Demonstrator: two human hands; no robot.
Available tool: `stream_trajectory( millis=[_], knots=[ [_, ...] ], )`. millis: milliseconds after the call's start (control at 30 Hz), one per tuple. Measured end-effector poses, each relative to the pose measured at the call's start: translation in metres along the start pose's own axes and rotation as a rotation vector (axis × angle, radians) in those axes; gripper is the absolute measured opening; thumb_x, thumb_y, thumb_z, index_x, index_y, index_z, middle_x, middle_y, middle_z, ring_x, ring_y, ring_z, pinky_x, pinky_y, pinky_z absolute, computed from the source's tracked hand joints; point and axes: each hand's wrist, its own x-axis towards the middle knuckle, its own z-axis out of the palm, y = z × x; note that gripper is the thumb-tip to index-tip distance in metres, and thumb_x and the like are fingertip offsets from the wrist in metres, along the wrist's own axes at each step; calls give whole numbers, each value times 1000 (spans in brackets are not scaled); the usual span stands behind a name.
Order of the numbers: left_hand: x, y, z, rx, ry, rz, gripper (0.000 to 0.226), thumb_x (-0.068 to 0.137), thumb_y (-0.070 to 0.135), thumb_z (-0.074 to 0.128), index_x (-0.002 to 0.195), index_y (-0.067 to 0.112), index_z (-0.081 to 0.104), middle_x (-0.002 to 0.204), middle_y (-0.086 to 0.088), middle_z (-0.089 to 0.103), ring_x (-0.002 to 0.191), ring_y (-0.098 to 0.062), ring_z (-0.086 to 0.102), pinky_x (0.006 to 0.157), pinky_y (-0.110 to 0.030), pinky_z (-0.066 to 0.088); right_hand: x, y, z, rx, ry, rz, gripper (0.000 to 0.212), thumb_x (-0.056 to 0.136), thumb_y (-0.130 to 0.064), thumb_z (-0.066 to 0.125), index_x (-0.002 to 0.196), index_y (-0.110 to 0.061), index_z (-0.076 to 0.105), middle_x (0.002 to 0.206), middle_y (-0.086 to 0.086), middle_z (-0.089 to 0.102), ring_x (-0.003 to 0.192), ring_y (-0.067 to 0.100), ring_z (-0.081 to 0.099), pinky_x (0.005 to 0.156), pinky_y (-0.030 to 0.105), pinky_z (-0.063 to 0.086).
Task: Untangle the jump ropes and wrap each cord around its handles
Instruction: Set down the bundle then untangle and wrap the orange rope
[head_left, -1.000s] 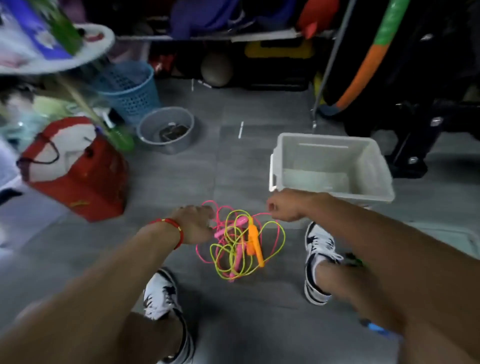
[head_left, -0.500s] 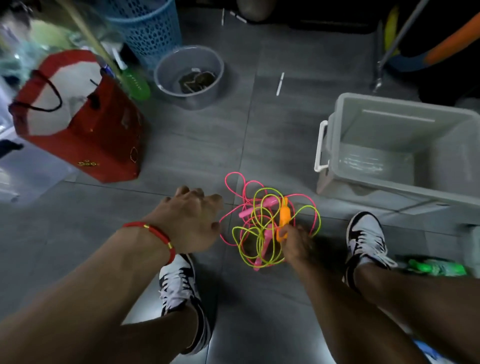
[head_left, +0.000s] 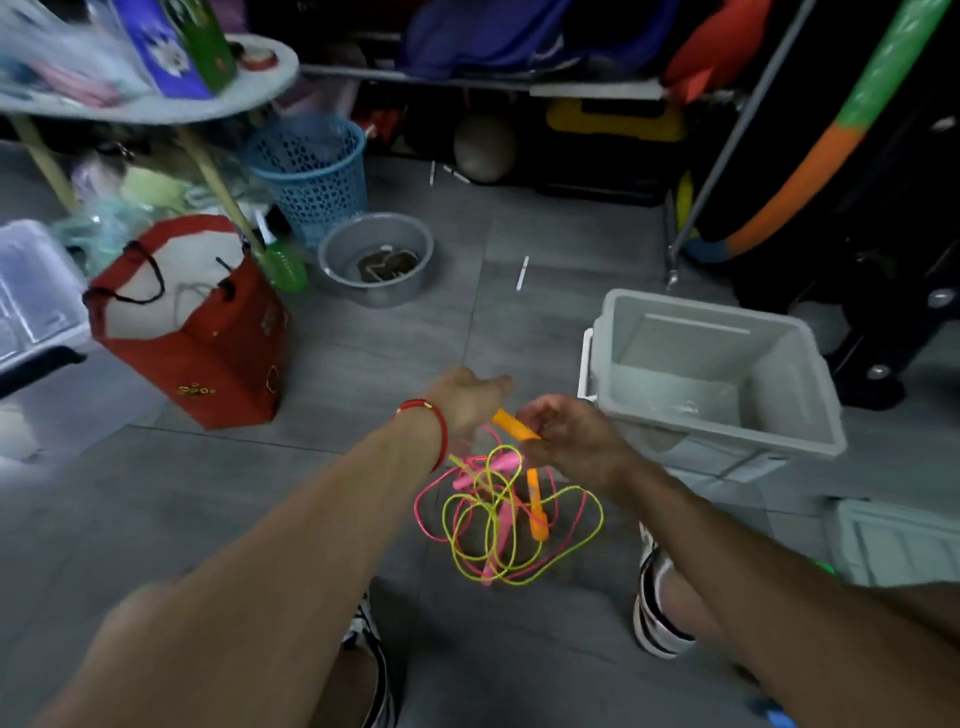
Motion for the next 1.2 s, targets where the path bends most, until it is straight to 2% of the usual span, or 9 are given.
stream_trajectory(
  millis=[133,233,400,567,667,733,933,1100,1200],
  knots=[
    [-18,6,6,-590,-188,-138,22,101,27,54,87,11,51,79,-17,50,67,-24,52,64,-36,47,-41,-50,-36,-320,-43,-132,38,65,-10,85,91,-30,67,84,-6,60,78,36,68,81,55,58],
    [-27,2,15,-702,-208,-124,29,96,19,64,114,4,47,90,-23,58,71,-34,66,61,-48,61,-78,-72,-42,-527,-129,-258,32,75,-14,84,94,-29,63,94,-4,61,83,19,66,81,45,56],
    [-53,-17,9,-418,-171,97,34,87,-13,59,117,2,52,97,-19,67,67,-25,63,58,-31,58,-92,-72,-34,-442,-195,-186,35,81,-33,81,103,-23,56,97,2,63,75,13,60,71,32,54],
    [-105,-30,-18,-151,-288,503,51,59,-19,50,106,-2,54,78,-16,69,65,-22,55,53,-21,42,-33,-47,-13,-696,-503,-259,54,88,-37,72,138,-35,50,145,-9,40,129,4,45,107,22,41],
    [-119,-44,-38,-269,-279,552,50,48,-11,49,96,0,56,72,-15,67,62,-20,56,56,-24,43,-15,-43,6,-810,-678,-204,14,99,-39,57,102,-29,67,113,-5,66,98,7,58,92,26,49],
    [-118,-58,-56,-290,-183,500,45,49,-8,51,93,3,56,69,-17,66,62,-21,57,58,-26,43,2,-44,-2,-909,-583,-142,36,103,-43,49,92,-18,71,89,5,71,76,16,60,77,32,50],
    [-92,-123,-77,475,-39,128,60,64,24,69,117,29,40,75,-6,71,65,-20,63,68,-35,54,0,-115,-8,-646,-414,-288,23,95,-26,61,76,-22,73,59,-12,59,58,0,50,63,25,48],
    [-94,-107,-55,117,-236,295,14,82,28,78,81,17,69,75,2,70,73,-5,59,80,-29,48,-33,-138,34,-709,-517,-413,19,98,-22,57,83,-23,69,59,-22,55,59,-4,49,60,15,34],
    [-104,-93,-52,-40,-227,369,37,100,37,52,76,11,64,76,-11,73,87,-22,68,96,-35,51,-33,-125,43,-844,-501,-449,16,97,-33,58,87,-29,69,60,-20,56,62,-10,52,58,13,35]
  ],
)
